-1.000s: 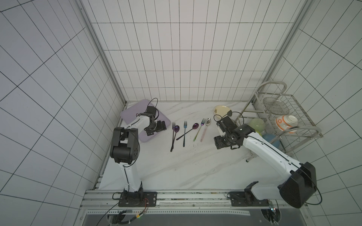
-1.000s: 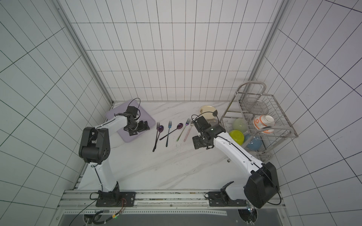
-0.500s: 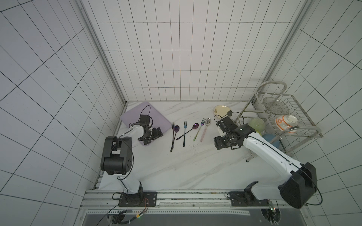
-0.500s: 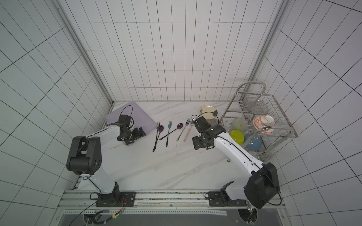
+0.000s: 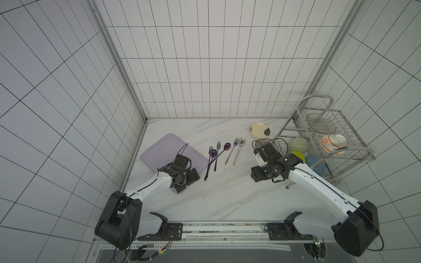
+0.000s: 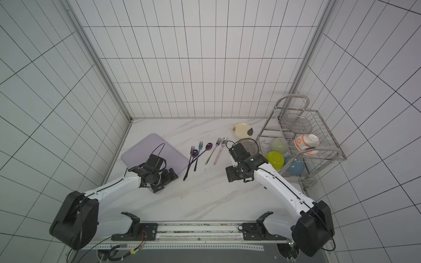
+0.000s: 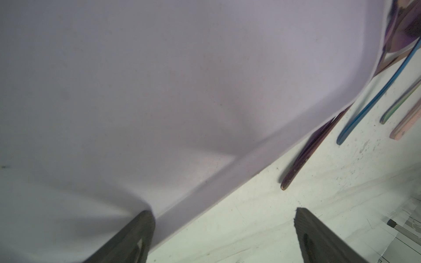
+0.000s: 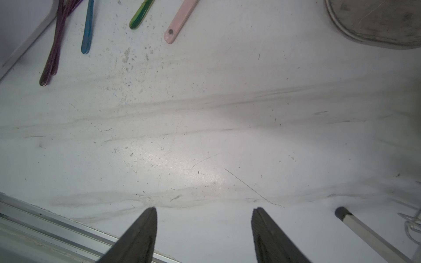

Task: Set the spoon and fork side by side
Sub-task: Move the tray to the center of the board.

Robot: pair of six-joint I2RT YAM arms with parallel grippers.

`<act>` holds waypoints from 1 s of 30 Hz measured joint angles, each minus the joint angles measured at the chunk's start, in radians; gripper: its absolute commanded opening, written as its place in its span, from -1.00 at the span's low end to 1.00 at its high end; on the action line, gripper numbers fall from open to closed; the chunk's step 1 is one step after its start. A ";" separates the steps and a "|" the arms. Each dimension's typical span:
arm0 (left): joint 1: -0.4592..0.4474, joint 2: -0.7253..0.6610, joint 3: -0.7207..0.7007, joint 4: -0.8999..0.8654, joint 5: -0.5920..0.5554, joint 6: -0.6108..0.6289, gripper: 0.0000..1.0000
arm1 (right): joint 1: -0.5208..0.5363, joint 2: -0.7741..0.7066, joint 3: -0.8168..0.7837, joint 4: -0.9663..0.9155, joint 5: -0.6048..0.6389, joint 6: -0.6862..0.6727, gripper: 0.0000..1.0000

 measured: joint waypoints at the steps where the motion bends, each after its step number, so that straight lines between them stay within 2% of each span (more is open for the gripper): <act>1: -0.031 -0.008 -0.008 0.003 -0.014 -0.026 0.96 | 0.000 -0.007 -0.009 0.002 -0.007 0.001 0.36; 6: -0.215 -0.029 -0.019 0.008 -0.079 -0.132 0.96 | 0.000 -0.041 -0.054 0.021 -0.047 0.024 0.29; 10: -0.286 -0.032 0.000 -0.064 -0.084 -0.143 0.96 | 0.000 -0.045 -0.080 0.033 -0.084 0.066 0.21; 14: -0.245 -0.009 0.060 -0.202 -0.122 -0.079 0.96 | 0.013 -0.047 -0.109 0.057 -0.107 0.132 0.18; 18: -0.128 0.080 0.107 -0.219 -0.122 0.022 0.96 | 0.041 -0.072 -0.152 0.093 -0.124 0.220 0.18; 20: -0.111 0.123 0.116 -0.218 -0.103 0.068 0.96 | 0.051 -0.091 -0.168 0.116 -0.137 0.275 0.18; 24: -0.163 0.126 0.124 -0.187 -0.039 0.115 0.96 | 0.059 -0.130 -0.210 0.183 -0.154 0.380 0.18; 30: -0.291 0.115 0.104 -0.087 0.073 0.106 0.95 | 0.059 -0.138 -0.239 0.224 -0.156 0.494 0.17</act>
